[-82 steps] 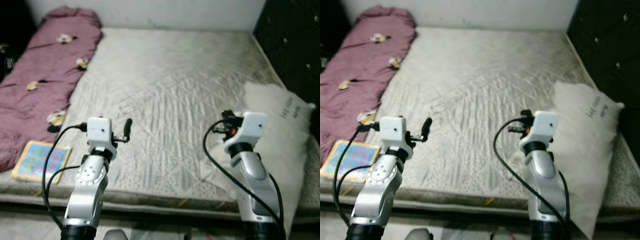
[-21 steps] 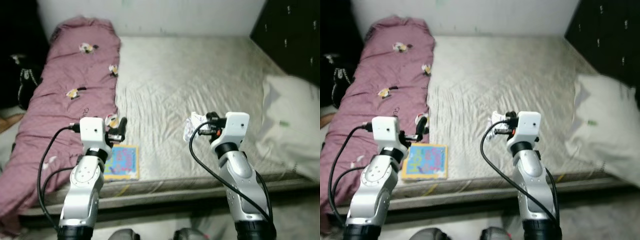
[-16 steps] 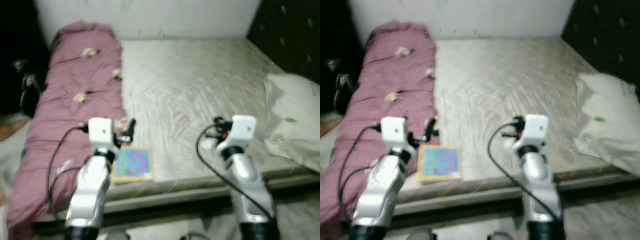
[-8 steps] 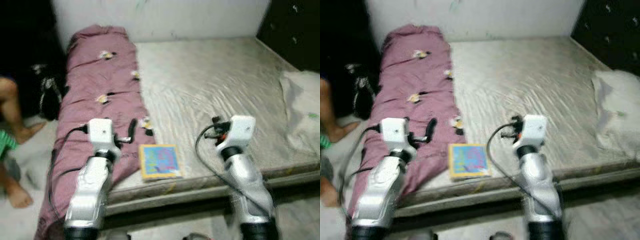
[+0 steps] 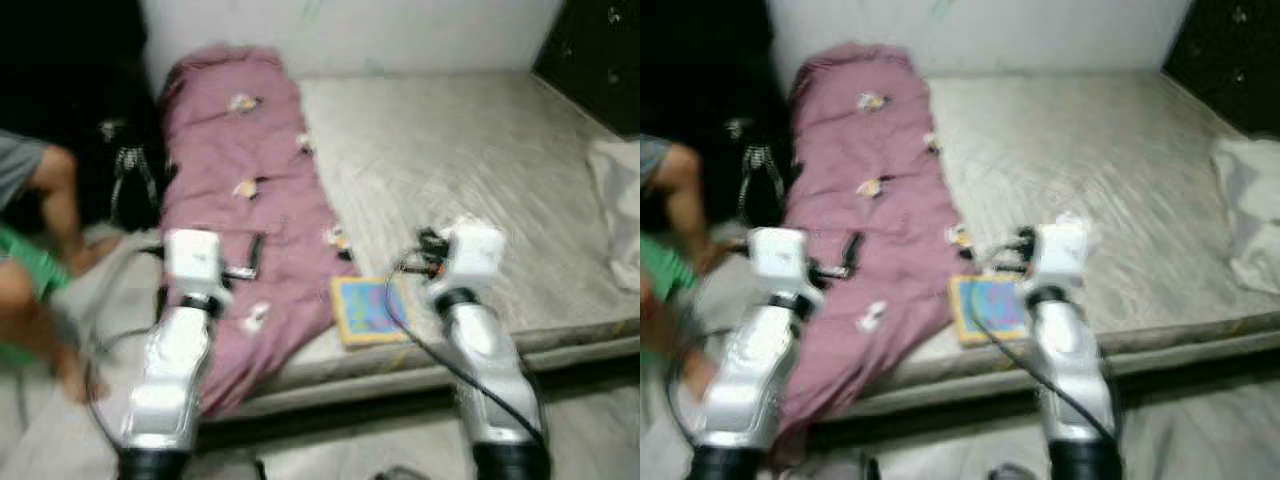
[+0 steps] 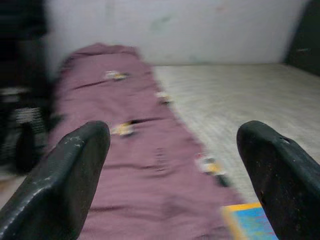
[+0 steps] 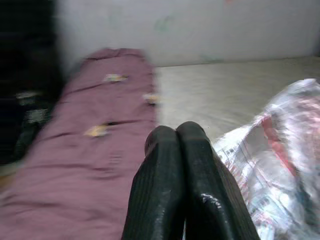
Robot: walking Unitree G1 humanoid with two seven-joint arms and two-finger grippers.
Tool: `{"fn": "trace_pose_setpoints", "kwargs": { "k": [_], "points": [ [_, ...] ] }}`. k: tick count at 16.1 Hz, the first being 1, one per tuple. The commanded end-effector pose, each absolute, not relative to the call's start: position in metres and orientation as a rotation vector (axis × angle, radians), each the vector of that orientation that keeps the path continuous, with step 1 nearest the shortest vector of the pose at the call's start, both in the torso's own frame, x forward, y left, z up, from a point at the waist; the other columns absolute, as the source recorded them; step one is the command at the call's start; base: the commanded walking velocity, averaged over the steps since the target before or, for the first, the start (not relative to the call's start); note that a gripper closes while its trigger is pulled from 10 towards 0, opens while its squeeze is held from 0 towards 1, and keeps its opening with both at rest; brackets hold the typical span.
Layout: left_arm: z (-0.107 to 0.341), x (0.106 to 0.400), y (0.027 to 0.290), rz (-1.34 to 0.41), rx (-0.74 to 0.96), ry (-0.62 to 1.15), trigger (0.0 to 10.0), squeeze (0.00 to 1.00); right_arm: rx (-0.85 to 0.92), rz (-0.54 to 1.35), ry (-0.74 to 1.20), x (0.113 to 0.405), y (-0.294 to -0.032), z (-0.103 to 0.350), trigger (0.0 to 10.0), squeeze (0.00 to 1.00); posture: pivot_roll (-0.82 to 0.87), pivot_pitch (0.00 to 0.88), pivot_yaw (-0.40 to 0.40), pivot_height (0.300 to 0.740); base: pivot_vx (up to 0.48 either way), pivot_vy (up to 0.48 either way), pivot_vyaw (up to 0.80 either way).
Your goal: Clean up the room
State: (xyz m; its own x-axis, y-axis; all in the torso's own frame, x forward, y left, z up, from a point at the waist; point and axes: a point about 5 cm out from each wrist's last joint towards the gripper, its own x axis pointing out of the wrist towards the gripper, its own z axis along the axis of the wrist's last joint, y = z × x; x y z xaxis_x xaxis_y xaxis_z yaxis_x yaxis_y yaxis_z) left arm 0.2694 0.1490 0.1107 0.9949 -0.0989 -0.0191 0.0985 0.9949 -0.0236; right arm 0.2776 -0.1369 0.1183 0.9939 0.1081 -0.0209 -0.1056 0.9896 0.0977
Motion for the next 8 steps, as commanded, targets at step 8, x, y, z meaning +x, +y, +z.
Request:
{"fn": "trace_pose_setpoints", "kwargs": {
  "k": [8],
  "points": [
    [0.116, 0.264, 0.164, -0.063, 0.026, 0.023, 10.0, 0.00, 0.072, 0.101, -0.019, 0.284, -0.140, 0.130, 10.0, 0.00, 0.02, 0.000, -0.010, 0.740, 0.000, 0.000, 0.80]
  ]
}}
